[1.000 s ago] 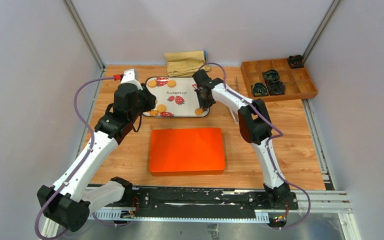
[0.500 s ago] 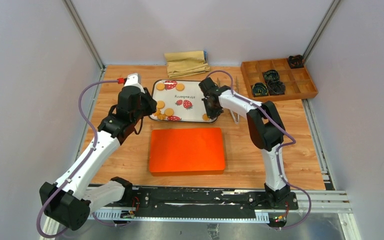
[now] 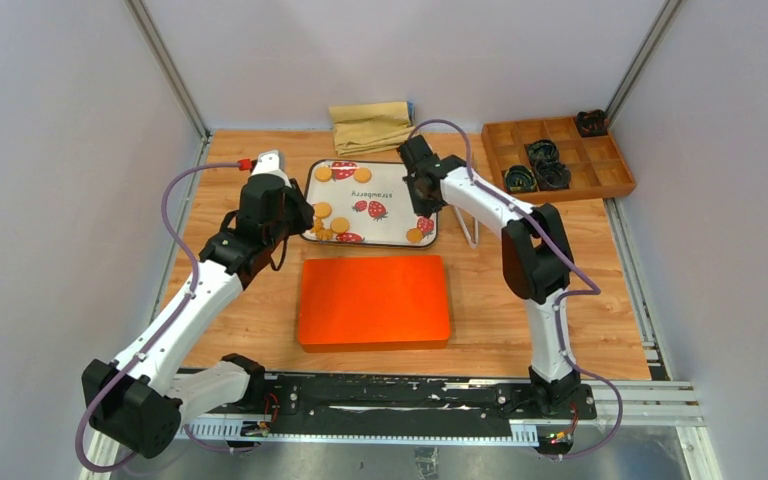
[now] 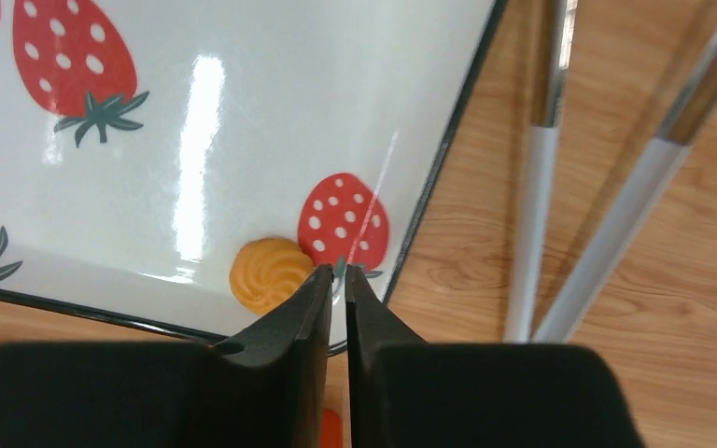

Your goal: Pack the cookies

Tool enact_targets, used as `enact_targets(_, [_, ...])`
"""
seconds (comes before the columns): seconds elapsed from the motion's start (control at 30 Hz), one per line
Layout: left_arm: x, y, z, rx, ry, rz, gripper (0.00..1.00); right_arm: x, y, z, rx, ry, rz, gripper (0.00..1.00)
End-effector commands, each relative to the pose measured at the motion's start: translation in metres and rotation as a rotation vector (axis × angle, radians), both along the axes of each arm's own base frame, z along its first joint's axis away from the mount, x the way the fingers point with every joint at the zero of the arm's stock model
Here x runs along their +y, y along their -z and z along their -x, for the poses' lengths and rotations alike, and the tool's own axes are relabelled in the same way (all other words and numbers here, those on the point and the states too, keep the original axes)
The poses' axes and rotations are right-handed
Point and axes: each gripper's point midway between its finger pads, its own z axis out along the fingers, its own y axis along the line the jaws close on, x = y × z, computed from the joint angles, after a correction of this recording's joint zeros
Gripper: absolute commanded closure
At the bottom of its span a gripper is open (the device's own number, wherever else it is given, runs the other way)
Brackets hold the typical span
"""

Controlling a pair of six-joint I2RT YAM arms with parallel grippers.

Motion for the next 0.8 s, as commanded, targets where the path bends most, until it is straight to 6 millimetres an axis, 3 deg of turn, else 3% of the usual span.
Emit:
enact_targets(0.0, [0.004, 0.007, -0.001, 0.006, -0.012, -0.045, 0.70, -0.051, -0.044, -0.016, -0.109, 0.119, 0.122, 0.83])
enact_targets(0.1, [0.010, 0.010, -0.003, 0.012, -0.033, -0.081, 0.70, -0.076, -0.029, -0.013, -0.053, 0.168, 0.114, 0.81])
enact_targets(0.23, [0.007, 0.009, -0.011, 0.015, -0.019, -0.101, 0.69, -0.091, -0.005, -0.007, 0.030, 0.175, 0.103, 0.77])
enact_targets(0.43, [-0.001, 0.017, -0.021, 0.058, -0.002, -0.101, 0.69, -0.097, 0.013, -0.004, 0.061, 0.172, 0.117, 0.77])
enact_targets(0.77, [-0.001, 0.030, -0.017, 0.082, -0.002, -0.101, 0.69, -0.107, 0.050, 0.011, 0.148, 0.207, 0.106, 0.79])
